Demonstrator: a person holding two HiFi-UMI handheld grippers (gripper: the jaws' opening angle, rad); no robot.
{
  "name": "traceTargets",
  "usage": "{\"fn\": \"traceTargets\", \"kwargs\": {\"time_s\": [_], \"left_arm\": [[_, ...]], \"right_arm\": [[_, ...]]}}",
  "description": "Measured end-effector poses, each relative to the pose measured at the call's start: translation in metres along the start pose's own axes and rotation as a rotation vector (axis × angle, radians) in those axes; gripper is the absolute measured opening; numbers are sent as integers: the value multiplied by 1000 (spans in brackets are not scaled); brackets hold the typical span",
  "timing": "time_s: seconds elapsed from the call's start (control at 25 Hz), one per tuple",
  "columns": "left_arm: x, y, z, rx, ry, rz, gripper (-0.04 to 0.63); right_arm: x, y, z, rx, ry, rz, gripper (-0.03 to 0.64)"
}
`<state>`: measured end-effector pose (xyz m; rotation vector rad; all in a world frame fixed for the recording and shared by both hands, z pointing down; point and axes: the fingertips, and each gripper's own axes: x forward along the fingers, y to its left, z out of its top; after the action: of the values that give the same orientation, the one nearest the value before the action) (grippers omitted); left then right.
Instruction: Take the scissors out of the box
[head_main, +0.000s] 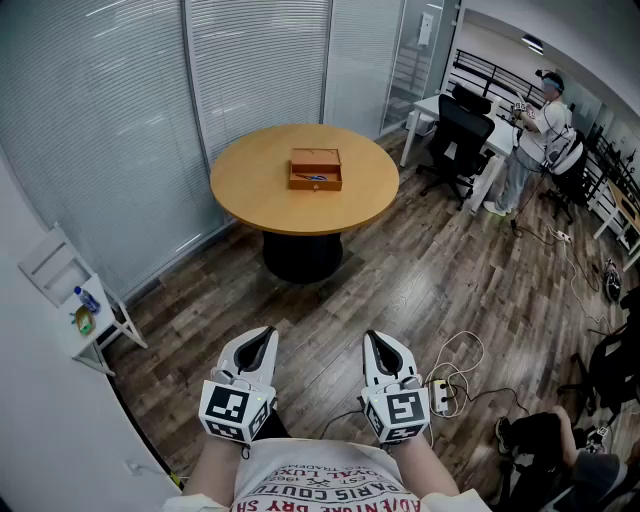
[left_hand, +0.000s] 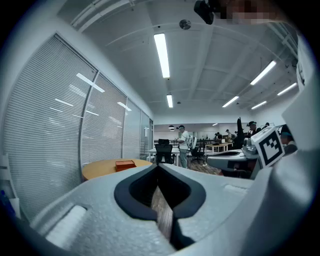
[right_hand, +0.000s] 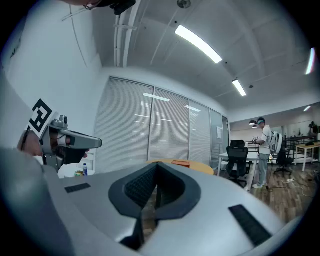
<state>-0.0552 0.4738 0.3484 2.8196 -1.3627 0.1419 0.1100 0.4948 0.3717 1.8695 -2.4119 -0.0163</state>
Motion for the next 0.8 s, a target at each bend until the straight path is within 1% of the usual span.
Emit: {"fn": "traceTargets", "kwargs": {"time_s": [0.44, 0.64, 0.8], "left_arm": [[5, 7, -6, -5, 22, 14, 9], [7, 9, -11, -8, 37, 7, 9], [12, 23, -18, -19, 52, 11, 9]], "right_arm": [[8, -2, -5, 8, 9, 13, 6], [11, -6, -11, 83, 11, 18, 6], [24, -4, -21, 96, 50, 20, 6]]}}
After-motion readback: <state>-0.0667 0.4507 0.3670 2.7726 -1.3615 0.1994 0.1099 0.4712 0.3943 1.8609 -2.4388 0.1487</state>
